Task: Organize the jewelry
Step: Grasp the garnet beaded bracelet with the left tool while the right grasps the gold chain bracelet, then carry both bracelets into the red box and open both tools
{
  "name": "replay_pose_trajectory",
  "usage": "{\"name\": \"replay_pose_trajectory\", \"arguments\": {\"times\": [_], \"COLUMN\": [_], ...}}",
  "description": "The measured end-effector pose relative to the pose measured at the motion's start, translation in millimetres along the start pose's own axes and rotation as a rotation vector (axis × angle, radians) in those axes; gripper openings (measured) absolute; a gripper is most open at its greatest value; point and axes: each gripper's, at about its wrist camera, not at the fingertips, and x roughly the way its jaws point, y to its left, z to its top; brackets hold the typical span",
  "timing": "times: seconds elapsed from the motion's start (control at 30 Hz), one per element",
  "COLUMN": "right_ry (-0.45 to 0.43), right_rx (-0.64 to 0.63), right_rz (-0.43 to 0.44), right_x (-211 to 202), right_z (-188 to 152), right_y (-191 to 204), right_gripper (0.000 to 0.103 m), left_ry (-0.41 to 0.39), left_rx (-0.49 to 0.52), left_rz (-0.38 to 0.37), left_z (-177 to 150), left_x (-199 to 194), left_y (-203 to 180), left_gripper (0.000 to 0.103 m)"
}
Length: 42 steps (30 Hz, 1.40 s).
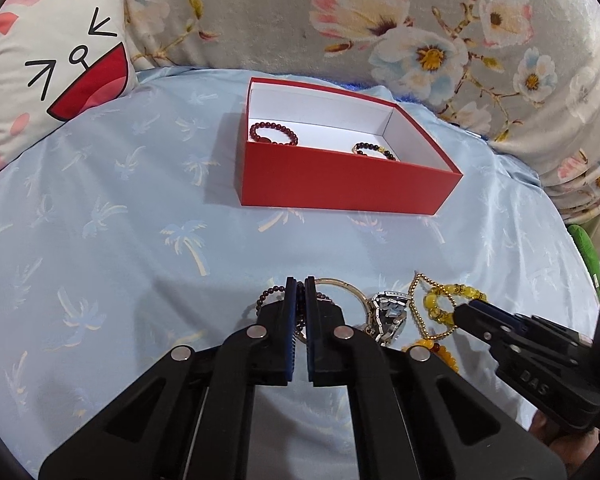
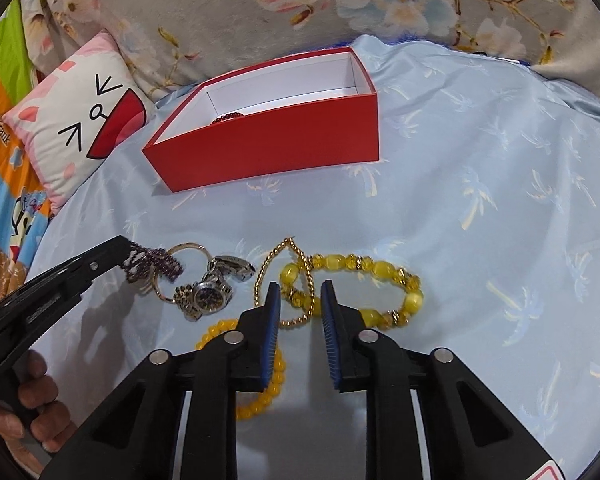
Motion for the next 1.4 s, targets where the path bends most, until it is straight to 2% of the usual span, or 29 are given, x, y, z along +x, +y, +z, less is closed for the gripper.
{"name": "replay_pose_trajectory", "arguments": {"times": [0.13, 0.23, 0.43, 0.63, 0.8, 1.0, 1.1, 1.2, 1.4], "right_ry": [0.008, 0.02, -0.012, -0.071, -0.14, -0.225, -0.235, -0.208, -0.129], "right_rx": [0.001, 0.002, 0.009, 0.028, -0.007, -0.049, -0.054, -0.026, -0.012], "right_rz": [-0.002, 0.003, 0.009, 0.05, 0.072, 0.086, 0.094, 0.119, 0.089], "right_x": [9, 13, 3, -26, -51, -64, -52, -27, 32], "right_z": [5, 5, 6, 21, 52, 116, 145, 164, 171], "right_y": [0, -2, -2, -4, 0, 10, 13, 10, 5], "right_gripper": [0.012, 0.004, 0.004, 0.004, 0.004, 0.004, 0.004, 0.004, 0.004], "left_ry": [0.002, 0.003, -0.004, -0.028, -0.063, -0.141, -0.16, -0.153, -0.102], "left_rx": [-0.007, -0.008, -0.01, 0.001, 0.036, 0.094, 0.105, 0.096, 0.074], "left_rz": [-0.003, -0.007, -0.018, -0.033, -0.051, -0.069, -0.062, -0.062, -0.034], "left_z": [1, 1, 3, 14, 42, 105, 129, 149, 157], "left_x": [-2, -2, -7, -25, -41, -44, -31, -5, 41], "left_y": [2, 2, 2, -2, -10, -23, -25, -24, -13], "left_gripper": [0.003, 0.003, 0.003, 0.003, 0.003, 0.003, 0.003, 0.003, 0.004]}}
